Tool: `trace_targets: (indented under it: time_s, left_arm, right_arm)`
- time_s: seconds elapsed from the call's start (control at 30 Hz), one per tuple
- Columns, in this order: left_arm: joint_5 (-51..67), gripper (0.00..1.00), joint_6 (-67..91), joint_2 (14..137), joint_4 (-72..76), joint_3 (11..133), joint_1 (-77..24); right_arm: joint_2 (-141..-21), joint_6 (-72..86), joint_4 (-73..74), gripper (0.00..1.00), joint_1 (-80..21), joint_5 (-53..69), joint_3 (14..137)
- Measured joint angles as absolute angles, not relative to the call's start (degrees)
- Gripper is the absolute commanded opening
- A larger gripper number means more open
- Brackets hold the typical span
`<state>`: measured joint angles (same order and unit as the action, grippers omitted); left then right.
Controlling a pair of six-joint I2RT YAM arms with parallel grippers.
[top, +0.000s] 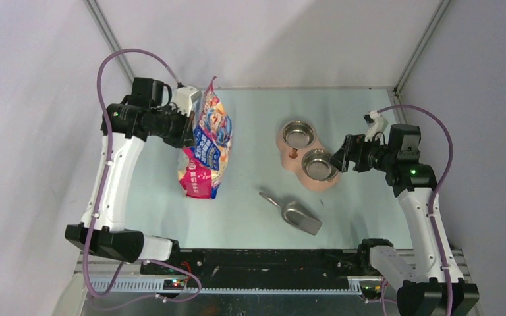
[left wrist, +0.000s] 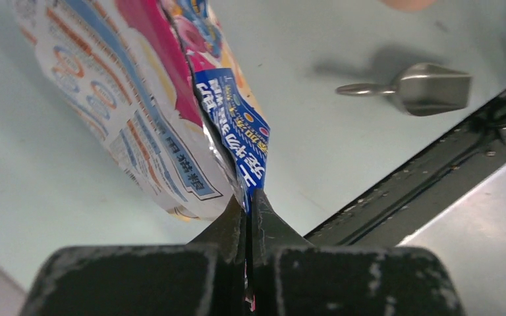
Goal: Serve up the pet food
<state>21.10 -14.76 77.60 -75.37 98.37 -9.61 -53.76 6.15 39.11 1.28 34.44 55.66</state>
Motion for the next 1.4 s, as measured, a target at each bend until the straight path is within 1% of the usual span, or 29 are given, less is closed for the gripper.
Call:
trace_targets:
  time_s: [0.13, 0.17, 0.2, 0.23, 0.27, 0.3, 0.33, 0.37, 0.4, 0.47, 0.6, 0.73, 0.8, 0.9, 0.97, 1.1, 1.23, 1.27, 1.33, 1.4]
  left_arm:
    - [25.5, 0.0, -11.2, 79.1, -74.3, 98.9, -10.2]
    - [26.2, 0.01, -10.7, 79.3, -74.2, 98.9, -10.3]
    - [27.0, 0.16, -10.3, 79.4, -74.2, 98.9, -10.4]
    - [27.3, 0.27, -10.3, 79.4, -74.2, 98.9, -10.4]
    - [27.8, 0.46, -10.2, 79.4, -74.1, 98.9, -10.4]
    - [28.4, 0.53, -10.4, 79.3, -74.0, 98.9, -10.4]
    - [29.0, 0.62, -10.4, 79.0, -73.5, 98.9, -10.4]
    - [29.8, 0.65, -10.2, 78.6, -72.8, 98.9, -10.5]
    - [30.1, 0.71, -10.4, 78.1, -72.1, 98.9, -10.6]
    - [30.3, 0.75, -9.9, 76.6, -70.5, 98.7, -10.8]
    - [29.1, 0.75, -8.1, 73.0, -67.2, 98.6, -10.7]
    - [25.2, 0.71, -3.7, 71.2, -61.9, 98.6, -10.3]
    - [22.8, 0.66, -0.6, 71.7, -59.4, 99.1, -9.5]
    - [20.3, 0.54, 4.4, 74.1, -56.0, 100.4, -7.7]
    - [19.4, 0.5, 6.9, 76.1, -54.3, 101.0, -6.6]
    - [19.8, 0.49, 9.8, 79.8, -52.1, 101.3, -5.6]
    - [19.7, 0.53, 10.1, 81.7, -51.6, 101.2, -5.6]
    - [19.5, 0.53, 10.1, 81.6, -51.4, 100.7, -5.5]
    - [18.6, 0.54, 10.1, 80.5, -51.1, 99.0, -5.2]
    - [18.0, 0.54, 10.1, 78.0, -50.5, 95.5, -4.3]
  right_arm:
    - [-54.7, 7.1, 38.7, 0.88, 0.8, 34.9, 56.8]
    - [-55.0, 7.2, 38.6, 0.88, 0.6, 35.0, 57.2]
    - [-55.3, 7.4, 38.6, 0.88, 0.5, 35.1, 57.6]
    - [-55.7, 7.6, 38.5, 0.88, 0.3, 35.1, 58.1]
    - [-56.3, 7.9, 38.4, 0.88, -0.2, 35.2, 58.8]
    - [-56.9, 8.2, 38.3, 0.87, -0.7, 35.2, 59.3]
    - [-57.6, 8.6, 38.2, 0.86, -1.5, 35.3, 59.9]
    - [-58.4, 8.8, 38.0, 0.85, -2.1, 35.3, 60.6]
    - [-59.4, 9.1, 37.8, 0.85, -2.9, 35.4, 61.4]
    - [-62.0, 9.8, 37.6, 0.84, -4.6, 35.3, 63.5]
    - [-68.8, 10.1, 37.7, 0.84, -9.0, 33.9, 70.7]
    - [-76.6, 10.5, 37.2, 0.81, -14.5, 29.9, 82.0]
    - [-80.1, 11.2, 37.2, 0.81, -17.2, 27.3, 87.8]
    - [-85.0, 12.5, 37.5, 0.79, -21.8, 23.2, 96.0]
    - [-88.2, 13.6, 38.5, 0.76, -24.9, 21.3, 101.1]
    - [-95.2, 15.5, 38.9, 0.7, -30.7, 19.6, 110.3]
    - [-100.2, 16.4, 38.5, 0.62, -35.4, 19.6, 114.2]
    - [-101.5, 16.6, 38.3, 0.53, -36.5, 19.8, 115.2]
    - [-103.5, 17.3, 37.5, 0.48, -38.3, 19.9, 116.1]
    - [-105.1, 18.7, 36.9, 0.48, -40.0, 19.6, 116.3]
